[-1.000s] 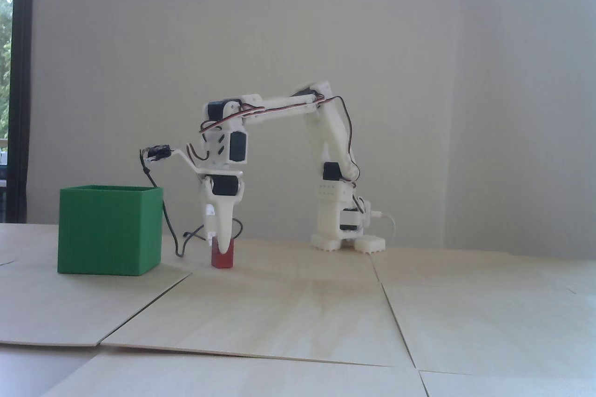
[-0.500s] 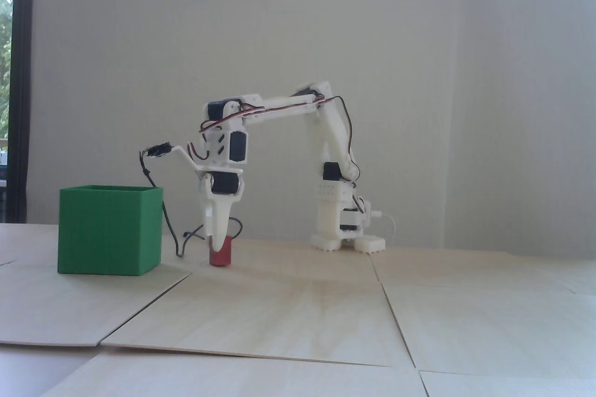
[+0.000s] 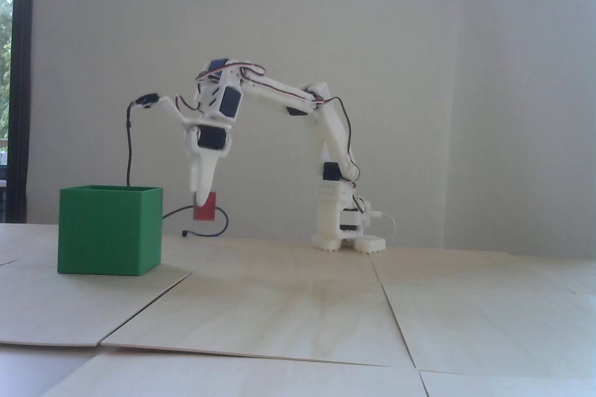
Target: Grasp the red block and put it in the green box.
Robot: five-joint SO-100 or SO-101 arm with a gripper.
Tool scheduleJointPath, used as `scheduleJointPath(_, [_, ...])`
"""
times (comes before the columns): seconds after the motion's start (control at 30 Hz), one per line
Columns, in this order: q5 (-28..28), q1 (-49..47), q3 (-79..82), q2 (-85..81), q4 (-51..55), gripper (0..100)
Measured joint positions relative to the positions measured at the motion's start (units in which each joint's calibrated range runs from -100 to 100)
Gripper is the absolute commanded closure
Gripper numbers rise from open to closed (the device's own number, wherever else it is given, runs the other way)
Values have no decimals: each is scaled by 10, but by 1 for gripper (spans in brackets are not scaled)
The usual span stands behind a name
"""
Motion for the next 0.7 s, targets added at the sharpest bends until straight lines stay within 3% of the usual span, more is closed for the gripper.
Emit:
scheduleJointPath(0.23, [-1,22,-147,0,16,98])
scheduleJointPath(0.7, [-2,74,-197,0,-134,98])
